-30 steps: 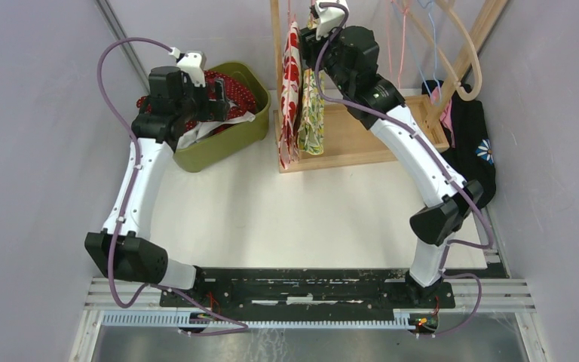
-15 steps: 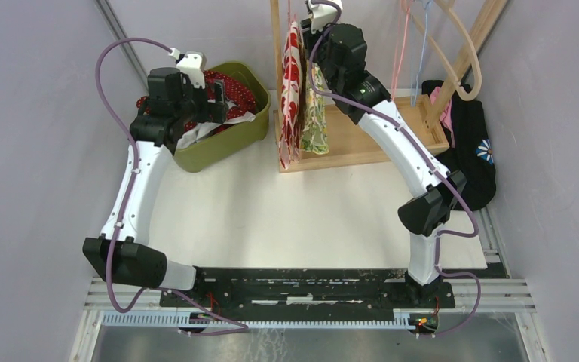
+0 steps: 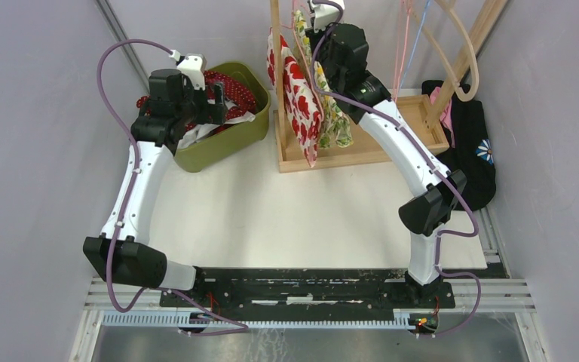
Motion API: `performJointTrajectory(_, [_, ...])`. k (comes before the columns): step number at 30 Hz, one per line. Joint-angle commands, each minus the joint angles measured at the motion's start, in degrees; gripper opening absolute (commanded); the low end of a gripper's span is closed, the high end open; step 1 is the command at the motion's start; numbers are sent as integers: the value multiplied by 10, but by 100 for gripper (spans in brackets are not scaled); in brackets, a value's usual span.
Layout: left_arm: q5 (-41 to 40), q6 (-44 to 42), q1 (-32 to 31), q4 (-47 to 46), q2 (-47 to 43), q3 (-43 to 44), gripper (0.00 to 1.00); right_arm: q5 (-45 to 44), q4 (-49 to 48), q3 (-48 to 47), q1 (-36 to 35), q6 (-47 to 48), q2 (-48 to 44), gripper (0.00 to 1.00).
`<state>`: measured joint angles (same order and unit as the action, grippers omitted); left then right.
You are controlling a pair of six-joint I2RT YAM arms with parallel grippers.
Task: Remove the skirt from the hanger
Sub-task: Pick up the hanger from the clothesline.
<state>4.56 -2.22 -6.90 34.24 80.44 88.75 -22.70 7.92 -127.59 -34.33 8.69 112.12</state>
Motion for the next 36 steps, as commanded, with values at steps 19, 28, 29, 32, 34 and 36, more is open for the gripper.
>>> performJointTrajectory(19, [-2,-21,-3,-10,-13,12,99,5,5,-83,4,62,-76,1])
performJointTrajectory(28, [0,-22,-3,-9,-14,11,99,-6,8,1,4,60,-112,1])
performJointTrajectory(29, [5,-21,-3,-10,-15,9,99,-8,8,26,4,58,-120,1])
performJointTrajectory(32, [29,-18,-7,-9,-25,4,99,-12,15,80,4,53,-148,1])
performJointTrajectory(34, [49,-19,-25,-8,-35,3,99,-13,22,112,4,48,-167,1])
performJointTrajectory(36, [64,-22,-49,-5,-47,0,99,-14,28,141,4,44,-185,1])
